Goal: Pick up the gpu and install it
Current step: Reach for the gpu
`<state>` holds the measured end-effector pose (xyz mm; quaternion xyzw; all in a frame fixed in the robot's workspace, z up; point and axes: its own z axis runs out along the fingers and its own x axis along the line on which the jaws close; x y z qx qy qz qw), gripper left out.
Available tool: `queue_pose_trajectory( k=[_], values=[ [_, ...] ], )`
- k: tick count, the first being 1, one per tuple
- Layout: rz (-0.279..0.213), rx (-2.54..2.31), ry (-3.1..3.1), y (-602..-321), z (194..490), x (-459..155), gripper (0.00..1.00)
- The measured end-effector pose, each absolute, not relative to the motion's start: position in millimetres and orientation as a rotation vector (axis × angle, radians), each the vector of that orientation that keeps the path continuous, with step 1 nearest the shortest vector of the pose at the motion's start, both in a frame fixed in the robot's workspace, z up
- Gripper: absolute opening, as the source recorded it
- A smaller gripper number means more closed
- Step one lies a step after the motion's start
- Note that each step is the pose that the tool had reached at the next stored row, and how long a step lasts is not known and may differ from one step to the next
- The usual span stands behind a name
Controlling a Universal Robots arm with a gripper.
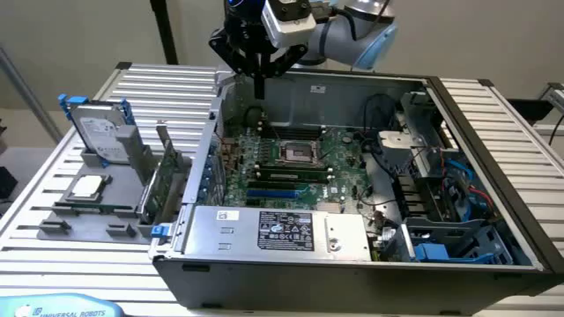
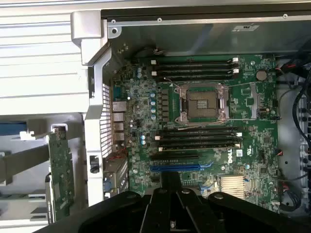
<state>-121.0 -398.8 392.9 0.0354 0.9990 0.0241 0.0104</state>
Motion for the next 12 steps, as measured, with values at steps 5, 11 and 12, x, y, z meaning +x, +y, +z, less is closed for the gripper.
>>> queue_pose_trajectory(
  k=[5,11,12],
  values=[
    [0.075,0.11,3.118,-398.8,393.0,-120.9,0.11],
    [0.074,0.111,3.118,-398.9,393.3,-123.3,0.11],
    [0.075,0.11,3.118,-399.4,393.2,-127.2,0.11]
  ],
)
